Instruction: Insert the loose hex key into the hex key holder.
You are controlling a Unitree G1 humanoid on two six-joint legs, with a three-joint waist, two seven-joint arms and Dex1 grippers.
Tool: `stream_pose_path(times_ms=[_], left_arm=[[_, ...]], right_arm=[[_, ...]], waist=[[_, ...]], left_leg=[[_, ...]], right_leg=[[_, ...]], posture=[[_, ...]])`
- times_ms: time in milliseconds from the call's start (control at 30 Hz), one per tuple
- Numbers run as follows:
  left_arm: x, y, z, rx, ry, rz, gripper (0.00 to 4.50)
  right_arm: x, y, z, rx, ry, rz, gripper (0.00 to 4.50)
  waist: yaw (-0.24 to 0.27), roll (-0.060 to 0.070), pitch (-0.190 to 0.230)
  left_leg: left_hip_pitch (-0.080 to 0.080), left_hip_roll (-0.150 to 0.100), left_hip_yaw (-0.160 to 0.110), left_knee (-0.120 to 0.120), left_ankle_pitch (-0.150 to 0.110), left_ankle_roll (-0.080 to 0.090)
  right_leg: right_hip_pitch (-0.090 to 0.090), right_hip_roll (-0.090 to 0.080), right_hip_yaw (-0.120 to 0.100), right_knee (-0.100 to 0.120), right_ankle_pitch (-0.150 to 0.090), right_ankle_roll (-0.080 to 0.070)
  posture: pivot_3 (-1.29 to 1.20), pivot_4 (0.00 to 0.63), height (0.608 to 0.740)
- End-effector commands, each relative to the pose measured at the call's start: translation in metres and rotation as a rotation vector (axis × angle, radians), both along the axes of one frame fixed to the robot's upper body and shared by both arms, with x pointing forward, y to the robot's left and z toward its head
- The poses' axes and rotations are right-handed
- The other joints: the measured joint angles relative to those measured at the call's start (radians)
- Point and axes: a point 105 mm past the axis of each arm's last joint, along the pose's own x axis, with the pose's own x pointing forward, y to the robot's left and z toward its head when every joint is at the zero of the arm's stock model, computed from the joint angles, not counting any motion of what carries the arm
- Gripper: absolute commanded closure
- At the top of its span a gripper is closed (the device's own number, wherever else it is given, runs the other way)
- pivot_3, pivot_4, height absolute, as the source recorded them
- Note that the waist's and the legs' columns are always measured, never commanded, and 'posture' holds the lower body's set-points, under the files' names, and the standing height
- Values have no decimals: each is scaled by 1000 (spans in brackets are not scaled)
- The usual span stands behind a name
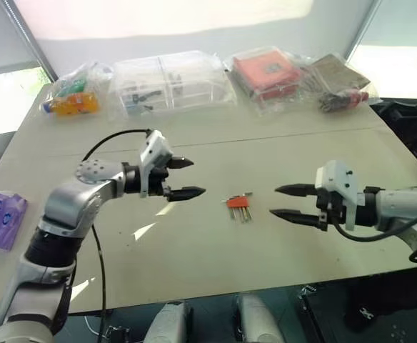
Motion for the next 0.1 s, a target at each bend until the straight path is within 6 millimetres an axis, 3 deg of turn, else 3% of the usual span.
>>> stream_pose_path(times_ms=[33, 100], left_arm=[[-19, 10, 21, -30, -29, -52, 85], [-28, 15, 21, -24, -5, -67, 85]], right_arm=[[-5, -9, 5, -128, -58, 54, 1937], [-3, -15, 6, -148, -64, 47, 1937]], waist=[[0, -1, 0], [1, -1, 1]], left_leg=[[0, 0, 0, 0, 0, 0], [0, 0, 0, 0, 0, 0]], right_leg=[[0, 0, 0, 0, 0, 0], [1, 0, 0, 0, 0, 0]], posture=[[0, 150, 740], [0, 150, 740]])
